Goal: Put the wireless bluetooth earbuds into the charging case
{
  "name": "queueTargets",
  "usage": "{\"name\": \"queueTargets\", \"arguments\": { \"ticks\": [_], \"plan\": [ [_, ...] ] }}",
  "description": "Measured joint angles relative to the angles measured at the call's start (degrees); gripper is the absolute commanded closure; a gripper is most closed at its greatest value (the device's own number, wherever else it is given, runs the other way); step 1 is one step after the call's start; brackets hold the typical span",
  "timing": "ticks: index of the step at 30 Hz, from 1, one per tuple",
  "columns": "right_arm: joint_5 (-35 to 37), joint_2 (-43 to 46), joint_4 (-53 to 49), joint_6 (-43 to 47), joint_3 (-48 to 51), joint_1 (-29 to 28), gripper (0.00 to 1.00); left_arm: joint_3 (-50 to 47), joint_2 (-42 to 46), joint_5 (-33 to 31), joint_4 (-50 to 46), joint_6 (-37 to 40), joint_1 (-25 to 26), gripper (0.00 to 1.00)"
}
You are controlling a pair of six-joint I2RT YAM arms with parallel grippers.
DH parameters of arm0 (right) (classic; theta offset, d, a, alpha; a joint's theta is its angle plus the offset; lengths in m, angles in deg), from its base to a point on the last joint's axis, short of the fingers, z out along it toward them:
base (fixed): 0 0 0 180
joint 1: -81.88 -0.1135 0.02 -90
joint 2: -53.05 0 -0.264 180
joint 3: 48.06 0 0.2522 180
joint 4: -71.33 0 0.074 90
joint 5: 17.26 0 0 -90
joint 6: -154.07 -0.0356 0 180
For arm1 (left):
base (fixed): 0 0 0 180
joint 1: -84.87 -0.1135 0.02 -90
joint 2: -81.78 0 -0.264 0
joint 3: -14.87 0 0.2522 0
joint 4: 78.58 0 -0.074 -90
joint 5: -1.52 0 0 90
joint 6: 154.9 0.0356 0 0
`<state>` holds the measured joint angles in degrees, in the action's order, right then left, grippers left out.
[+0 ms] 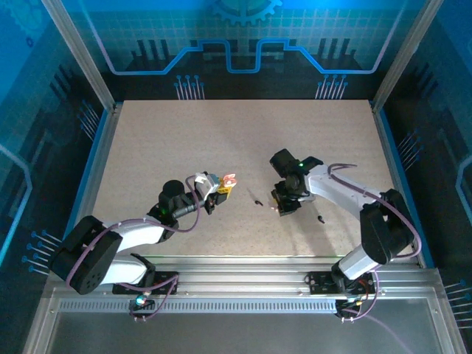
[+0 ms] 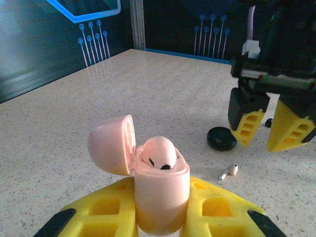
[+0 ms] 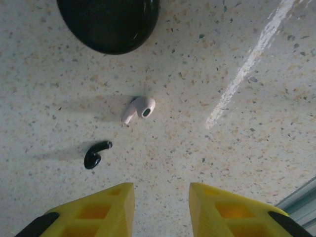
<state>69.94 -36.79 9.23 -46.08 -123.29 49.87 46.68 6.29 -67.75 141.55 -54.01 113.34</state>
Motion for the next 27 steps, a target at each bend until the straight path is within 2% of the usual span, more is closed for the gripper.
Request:
{"name": "queueTargets", "arguments": {
  "ticks": [9,27],
  "plan": [
    [-1.84,-6.08,2.54,-0.70,-0.02,0.98,0.65,0.00,-0.28,0.00,0.44,-0.11,-0.02,0.91],
    [-2.14,-8.50,4.85,-0.66,0.00,3.34,0.64,0.00,-0.66,0.02,0.42,-0.11,-0.13,0.91]
  ]
}}
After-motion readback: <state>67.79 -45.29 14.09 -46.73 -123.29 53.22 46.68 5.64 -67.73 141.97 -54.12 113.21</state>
